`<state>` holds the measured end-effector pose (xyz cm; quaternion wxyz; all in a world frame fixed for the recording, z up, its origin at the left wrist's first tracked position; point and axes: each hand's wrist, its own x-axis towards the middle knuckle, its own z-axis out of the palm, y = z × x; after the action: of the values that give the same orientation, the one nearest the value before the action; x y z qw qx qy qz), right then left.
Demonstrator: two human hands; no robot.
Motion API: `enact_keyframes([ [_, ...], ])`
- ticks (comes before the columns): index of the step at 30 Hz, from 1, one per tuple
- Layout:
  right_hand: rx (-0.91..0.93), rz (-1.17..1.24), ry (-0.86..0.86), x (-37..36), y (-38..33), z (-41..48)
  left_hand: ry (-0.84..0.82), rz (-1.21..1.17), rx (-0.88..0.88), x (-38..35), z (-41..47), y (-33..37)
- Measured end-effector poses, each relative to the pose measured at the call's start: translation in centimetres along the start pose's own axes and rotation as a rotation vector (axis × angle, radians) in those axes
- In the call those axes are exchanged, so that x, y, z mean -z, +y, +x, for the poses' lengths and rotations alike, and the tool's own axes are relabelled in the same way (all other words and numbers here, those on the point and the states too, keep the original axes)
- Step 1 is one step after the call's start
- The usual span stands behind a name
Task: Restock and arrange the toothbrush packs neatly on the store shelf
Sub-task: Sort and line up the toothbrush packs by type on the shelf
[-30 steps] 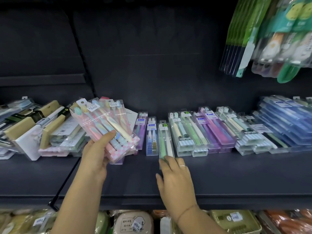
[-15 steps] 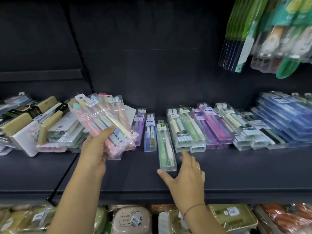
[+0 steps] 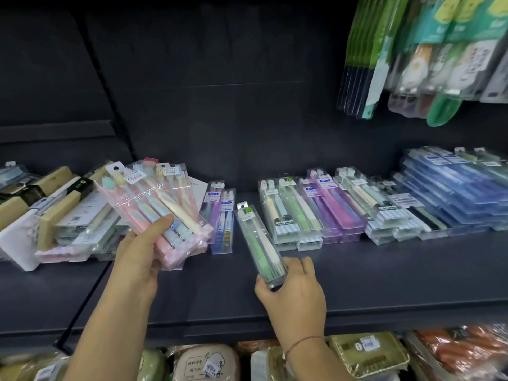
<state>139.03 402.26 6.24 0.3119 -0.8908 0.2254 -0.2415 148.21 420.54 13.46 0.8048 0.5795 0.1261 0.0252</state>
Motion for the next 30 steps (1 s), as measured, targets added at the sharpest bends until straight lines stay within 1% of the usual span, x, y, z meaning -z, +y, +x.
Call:
enact_keyframes([
  [6, 0.085, 0.199, 0.023, 1.5, 1.2, -0.4, -0.02, 0.013, -0.007, -0.2, 0.0, -0.2],
  [8, 0.114, 0.29, 0.1, 2.3, 1.2, -0.1, -0.019, 0.009, -0.01, -0.3, 0.0, -0.3],
  [11, 0.044, 0.346, 0.232, 3.8, 1.1, 2.5, -0.011, 0.006, -0.014, -0.4, -0.1, -0.3],
  [13, -0.029, 0.272, 0.217, 4.6, 1.3, 5.1, -0.006, 0.007, -0.015, -0.5, -0.2, -0.3],
  [15, -0.068, 0.123, 0.152, 4.9, 1.6, 7.3, 0.0, 0.012, -0.014, -0.6, -0.2, -0.3],
  [18, -0.084, -0.022, 0.06, 4.8, 2.1, 8.6, -0.001, 0.019, -0.006, -0.8, -0.2, -0.3],
  [20, -0.077, -0.092, 0.058, 4.7, 2.3, 8.7, -0.002, 0.022, -0.005, -0.7, -0.2, -0.3],
  [22, -0.015, -0.155, 0.164, 4.6, 2.2, 7.9, -0.002, 0.027, -0.004, -0.6, -0.1, -0.3],
  [24, 0.153, -0.124, 0.272, 3.9, 1.6, 6.5, -0.003, 0.03, -0.004, -0.5, 0.0, -0.3],
  [25, 0.256, -0.102, 0.273, 3.5, 1.2, 5.6, -0.004, 0.033, -0.005, -0.5, 0.0, -0.4],
  [26, 0.338, -0.087, 0.2, 3.2, 0.7, 4.7, -0.006, 0.035, -0.005, -0.5, 0.0, -0.4],
  [27, 0.37, -0.092, 0.076, 2.9, 0.2, 4.1, -0.008, 0.037, -0.003, -0.6, 0.0, -0.4],
  [28, 0.362, -0.108, -0.042, 2.4, 0.0, 3.7, -0.009, 0.038, -0.002, -0.6, -0.1, -0.4],
  [29, 0.315, -0.145, -0.142, 1.8, 0.0, 3.5, -0.008, 0.037, -0.001, -0.7, -0.1, -0.4],
  [30, 0.257, -0.204, -0.207, 1.2, 0.1, 3.4, -0.008, 0.035, 0.0, -0.7, -0.2, -0.4],
])
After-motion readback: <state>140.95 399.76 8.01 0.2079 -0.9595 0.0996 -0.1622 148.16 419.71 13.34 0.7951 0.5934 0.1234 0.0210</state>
